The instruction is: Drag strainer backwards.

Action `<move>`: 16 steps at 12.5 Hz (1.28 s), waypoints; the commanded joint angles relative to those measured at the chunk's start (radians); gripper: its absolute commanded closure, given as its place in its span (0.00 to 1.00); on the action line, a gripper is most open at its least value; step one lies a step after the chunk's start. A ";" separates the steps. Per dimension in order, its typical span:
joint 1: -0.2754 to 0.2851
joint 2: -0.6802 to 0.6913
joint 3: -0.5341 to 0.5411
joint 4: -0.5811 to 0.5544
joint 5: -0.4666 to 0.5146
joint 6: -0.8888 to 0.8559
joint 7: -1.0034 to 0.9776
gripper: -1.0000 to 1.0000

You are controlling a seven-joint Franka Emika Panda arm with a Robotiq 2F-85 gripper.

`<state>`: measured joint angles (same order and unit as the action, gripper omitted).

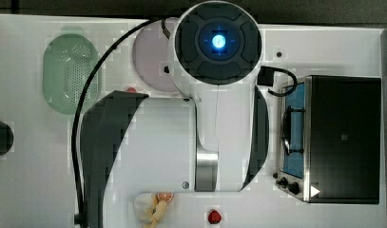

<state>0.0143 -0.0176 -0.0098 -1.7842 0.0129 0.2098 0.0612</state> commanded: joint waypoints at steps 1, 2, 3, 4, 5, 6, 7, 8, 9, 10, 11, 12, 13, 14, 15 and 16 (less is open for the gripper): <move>-0.027 -0.389 -0.022 -0.175 -0.008 -0.226 0.046 0.21; -0.024 -0.388 -0.019 -0.175 -0.007 -0.222 0.046 0.10; -0.020 -0.385 -0.010 -0.175 -0.005 -0.198 0.046 0.00; -0.018 -0.376 0.005 -0.174 -0.005 -0.169 0.050 0.00; -0.013 -0.361 0.026 -0.172 -0.005 -0.145 0.070 0.00; -0.009 -0.340 0.055 -0.168 -0.005 -0.125 0.111 0.00; -0.004 -0.310 0.090 -0.158 -0.005 -0.112 0.176 0.00; 0.002 -0.272 0.130 -0.140 -0.005 -0.105 0.255 0.00; 0.008 -0.227 0.176 -0.112 -0.006 -0.098 0.339 0.00; 0.013 -0.173 0.224 -0.076 -0.006 -0.087 0.423 0.00; 0.016 -0.114 0.272 -0.034 -0.006 -0.072 0.501 0.00; 0.017 -0.050 0.319 0.013 -0.006 -0.062 0.573 0.00; 0.019 0.016 0.362 0.061 -0.007 -0.046 0.640 0.00; 0.021 0.076 0.401 0.104 -0.008 -0.028 0.702 0.00; 0.025 0.139 0.433 0.144 -0.008 -0.006 0.762 0.00; 0.031 0.204 0.455 0.179 -0.008 0.019 0.814 0.00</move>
<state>0.0598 0.2325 0.4519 -1.6543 0.0156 0.2158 0.7300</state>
